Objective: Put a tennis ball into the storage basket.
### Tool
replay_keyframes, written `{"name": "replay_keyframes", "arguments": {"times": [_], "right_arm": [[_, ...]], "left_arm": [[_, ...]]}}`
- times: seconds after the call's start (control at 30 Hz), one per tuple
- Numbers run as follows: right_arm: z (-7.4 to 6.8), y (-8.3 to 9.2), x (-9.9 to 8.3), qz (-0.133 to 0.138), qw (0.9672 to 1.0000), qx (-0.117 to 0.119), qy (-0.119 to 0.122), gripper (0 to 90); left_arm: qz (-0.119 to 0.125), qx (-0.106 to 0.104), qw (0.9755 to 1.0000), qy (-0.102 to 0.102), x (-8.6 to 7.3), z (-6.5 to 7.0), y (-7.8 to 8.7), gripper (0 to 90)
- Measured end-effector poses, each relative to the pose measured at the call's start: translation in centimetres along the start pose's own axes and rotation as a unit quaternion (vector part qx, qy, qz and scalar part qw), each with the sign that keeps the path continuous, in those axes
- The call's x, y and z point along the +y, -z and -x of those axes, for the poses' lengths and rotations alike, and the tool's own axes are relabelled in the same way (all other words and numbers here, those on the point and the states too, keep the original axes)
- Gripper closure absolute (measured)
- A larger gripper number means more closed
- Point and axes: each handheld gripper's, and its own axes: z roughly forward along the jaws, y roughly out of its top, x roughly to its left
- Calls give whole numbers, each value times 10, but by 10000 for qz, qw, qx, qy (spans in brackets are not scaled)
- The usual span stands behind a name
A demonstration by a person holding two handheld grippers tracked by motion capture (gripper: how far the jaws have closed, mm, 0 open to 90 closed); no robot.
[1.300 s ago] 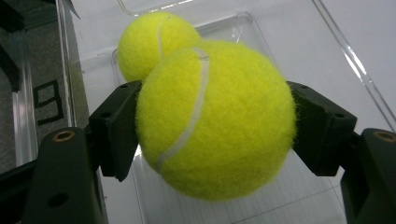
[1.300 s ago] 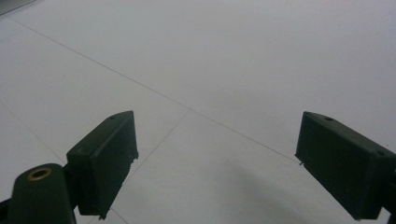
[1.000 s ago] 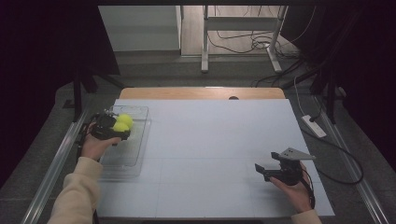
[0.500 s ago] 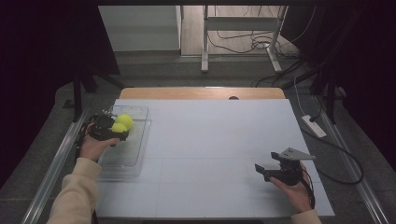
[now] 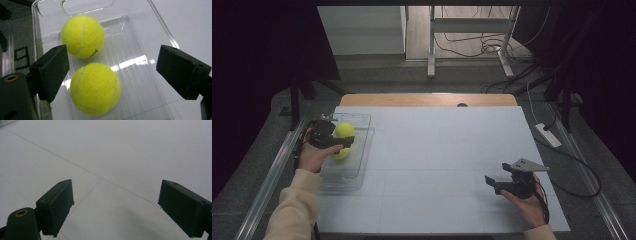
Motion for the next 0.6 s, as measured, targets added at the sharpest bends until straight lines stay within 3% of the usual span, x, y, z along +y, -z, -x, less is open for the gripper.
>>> {"name": "replay_keyframes", "arguments": {"times": [0.33,0.6], "right_arm": [[3,1,0,34,10000,1,-48,128],[4,3,-1,56,10000,13,-63,129]], "left_arm": [[401,-353,9984,-158,-3,12,12,125],[769,-670,9944,-269,-7,26,23,127]]}}
